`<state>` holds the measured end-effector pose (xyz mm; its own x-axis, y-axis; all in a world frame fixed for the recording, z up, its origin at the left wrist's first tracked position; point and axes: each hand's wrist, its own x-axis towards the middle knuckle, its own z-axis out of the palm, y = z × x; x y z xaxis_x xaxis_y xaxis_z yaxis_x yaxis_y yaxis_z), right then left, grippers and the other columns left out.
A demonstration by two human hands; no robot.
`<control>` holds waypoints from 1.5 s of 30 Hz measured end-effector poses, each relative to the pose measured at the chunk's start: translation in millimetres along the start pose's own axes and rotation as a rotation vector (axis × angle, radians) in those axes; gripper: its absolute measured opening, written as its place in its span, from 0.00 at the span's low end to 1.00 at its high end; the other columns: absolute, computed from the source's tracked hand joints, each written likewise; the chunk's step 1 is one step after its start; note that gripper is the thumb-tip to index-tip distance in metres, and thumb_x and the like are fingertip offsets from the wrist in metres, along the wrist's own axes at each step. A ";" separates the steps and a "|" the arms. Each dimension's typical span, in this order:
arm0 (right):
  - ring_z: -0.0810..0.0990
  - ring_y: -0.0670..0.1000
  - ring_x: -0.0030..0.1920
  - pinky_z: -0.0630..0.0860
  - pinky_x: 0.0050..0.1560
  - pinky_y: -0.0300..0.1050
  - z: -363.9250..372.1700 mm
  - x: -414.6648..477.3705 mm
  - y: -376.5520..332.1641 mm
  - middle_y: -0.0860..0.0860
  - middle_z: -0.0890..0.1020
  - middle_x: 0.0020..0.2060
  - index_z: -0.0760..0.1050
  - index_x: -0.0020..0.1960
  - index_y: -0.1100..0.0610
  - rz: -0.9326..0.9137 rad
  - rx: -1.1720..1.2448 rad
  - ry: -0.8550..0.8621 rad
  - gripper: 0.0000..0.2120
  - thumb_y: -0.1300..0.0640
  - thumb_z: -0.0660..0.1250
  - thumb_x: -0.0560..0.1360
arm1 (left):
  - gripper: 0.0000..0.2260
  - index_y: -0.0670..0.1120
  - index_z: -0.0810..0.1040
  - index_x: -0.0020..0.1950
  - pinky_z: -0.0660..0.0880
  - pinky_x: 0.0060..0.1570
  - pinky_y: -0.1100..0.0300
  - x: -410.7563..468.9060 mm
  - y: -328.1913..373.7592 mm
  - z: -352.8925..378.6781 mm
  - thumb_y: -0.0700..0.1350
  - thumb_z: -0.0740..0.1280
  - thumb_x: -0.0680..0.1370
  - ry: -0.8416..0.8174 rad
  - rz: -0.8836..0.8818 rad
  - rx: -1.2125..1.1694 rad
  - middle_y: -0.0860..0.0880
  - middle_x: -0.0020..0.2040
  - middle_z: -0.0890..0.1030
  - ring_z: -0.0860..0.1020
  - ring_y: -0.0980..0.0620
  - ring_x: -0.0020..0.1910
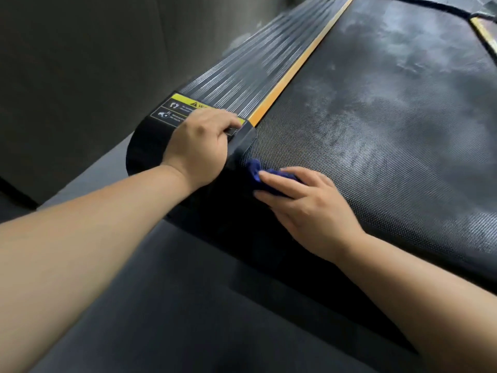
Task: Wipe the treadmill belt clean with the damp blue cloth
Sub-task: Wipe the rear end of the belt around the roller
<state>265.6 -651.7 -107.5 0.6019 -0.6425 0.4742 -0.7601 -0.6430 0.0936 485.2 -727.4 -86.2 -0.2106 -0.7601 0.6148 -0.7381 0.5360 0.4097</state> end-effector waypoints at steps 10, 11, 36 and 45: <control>0.75 0.55 0.62 0.67 0.59 0.49 13.8 32.3 -8.2 0.43 0.78 0.62 0.80 0.58 0.46 -0.062 -0.070 0.030 0.13 0.53 0.67 0.74 | 0.19 0.42 0.82 0.50 0.73 0.56 0.53 0.1 -2.5 0.6 0.38 0.53 0.71 -0.004 0.022 -0.011 0.45 0.50 0.83 0.77 0.43 0.53; 0.75 0.54 0.63 0.67 0.60 0.49 13.3 30.3 -4.4 0.43 0.78 0.62 0.79 0.59 0.46 -0.057 -0.068 0.018 0.13 0.53 0.67 0.75 | 0.19 0.41 0.82 0.50 0.72 0.57 0.53 0.0 -1.0 0.7 0.37 0.54 0.71 -0.007 0.014 -0.013 0.45 0.50 0.83 0.77 0.43 0.54; 0.74 0.56 0.65 0.73 0.59 0.57 -47.6 -83.7 31.2 0.46 0.74 0.67 0.78 0.62 0.49 0.037 0.038 -0.014 0.13 0.54 0.63 0.79 | 0.17 0.47 0.83 0.50 0.72 0.59 0.48 10.7 37.3 21.1 0.43 0.57 0.70 -0.282 0.142 0.116 0.49 0.53 0.83 0.78 0.45 0.54; 0.72 0.54 0.67 0.67 0.63 0.49 -22.9 -50.3 18.6 0.42 0.74 0.66 0.76 0.63 0.45 -0.135 -0.147 -0.186 0.17 0.52 0.60 0.76 | 0.16 0.45 0.84 0.48 0.72 0.60 0.48 0.2 30.3 13.9 0.42 0.58 0.71 -0.212 0.171 0.159 0.48 0.50 0.84 0.78 0.44 0.56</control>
<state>215.6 -621.8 -109.7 0.7242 -0.6294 0.2817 -0.6894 -0.6691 0.2774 453.9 -716.4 -83.0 -0.4570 -0.7324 0.5047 -0.7681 0.6111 0.1912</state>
